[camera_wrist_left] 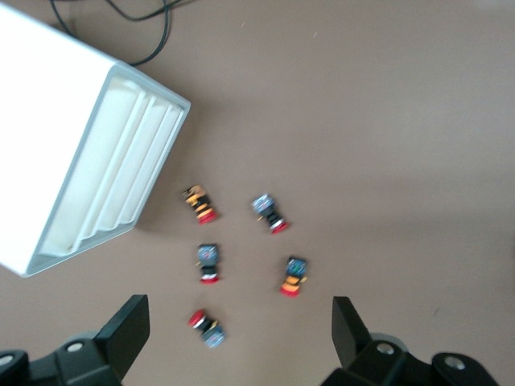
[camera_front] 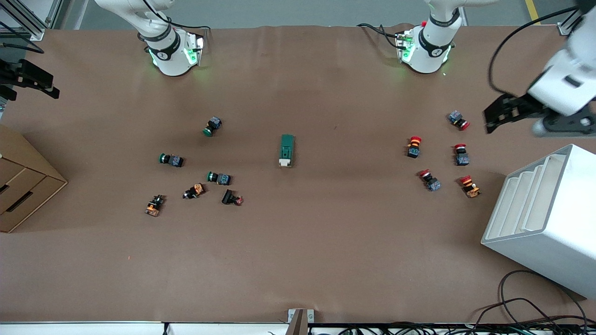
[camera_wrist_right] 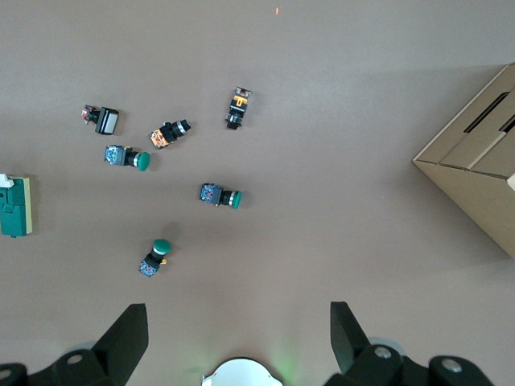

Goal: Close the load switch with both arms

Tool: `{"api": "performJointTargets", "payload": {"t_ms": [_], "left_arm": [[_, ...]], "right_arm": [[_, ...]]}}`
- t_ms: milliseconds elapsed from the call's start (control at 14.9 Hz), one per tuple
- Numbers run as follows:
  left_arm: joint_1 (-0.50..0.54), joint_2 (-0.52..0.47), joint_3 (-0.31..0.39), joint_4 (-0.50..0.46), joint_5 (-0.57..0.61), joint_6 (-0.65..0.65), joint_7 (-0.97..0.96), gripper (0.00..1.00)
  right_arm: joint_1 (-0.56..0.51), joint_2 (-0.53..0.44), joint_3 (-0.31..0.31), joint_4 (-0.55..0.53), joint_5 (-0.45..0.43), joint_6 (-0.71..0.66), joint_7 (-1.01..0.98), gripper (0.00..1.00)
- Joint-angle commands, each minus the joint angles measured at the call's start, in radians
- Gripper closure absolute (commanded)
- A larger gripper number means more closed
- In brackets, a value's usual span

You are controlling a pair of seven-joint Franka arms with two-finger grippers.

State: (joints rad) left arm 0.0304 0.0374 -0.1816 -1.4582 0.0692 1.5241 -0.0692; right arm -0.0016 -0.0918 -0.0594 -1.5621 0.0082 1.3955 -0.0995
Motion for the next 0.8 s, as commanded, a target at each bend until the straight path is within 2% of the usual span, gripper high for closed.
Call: {"api": "performJointTargets", "payload": {"t_ms": [0, 201, 335, 469, 737], "left_arm": [[0.011, -0.125, 0.059, -0.151, -0.051, 0.01, 0.074, 0.0], [0.014, -0.217, 0.106, -0.255, -0.094, 0.01, 0.118, 0.0], [0.016, -0.263, 0.113, -0.298, -0.095, 0.01, 0.135, 0.0], [0.003, -0.271, 0.114, -0.285, -0.092, 0.005, 0.135, 0.0], [-0.003, -0.199, 0.105, -0.217, -0.089, 0.005, 0.137, 0.0]], "right_arm": [[0.005, -0.039, 0.0, -0.044, -0.007, 0.017, -0.006, 0.0], [0.002, -0.043, -0.002, -0.056, -0.007, 0.016, -0.012, 0.0], [0.002, -0.051, -0.002, -0.067, -0.007, 0.019, -0.012, 0.0], [0.002, -0.049, -0.002, -0.067, -0.007, 0.019, -0.012, 0.0], [0.003, -0.049, -0.002, -0.065, -0.007, 0.016, -0.014, 0.0]]}}
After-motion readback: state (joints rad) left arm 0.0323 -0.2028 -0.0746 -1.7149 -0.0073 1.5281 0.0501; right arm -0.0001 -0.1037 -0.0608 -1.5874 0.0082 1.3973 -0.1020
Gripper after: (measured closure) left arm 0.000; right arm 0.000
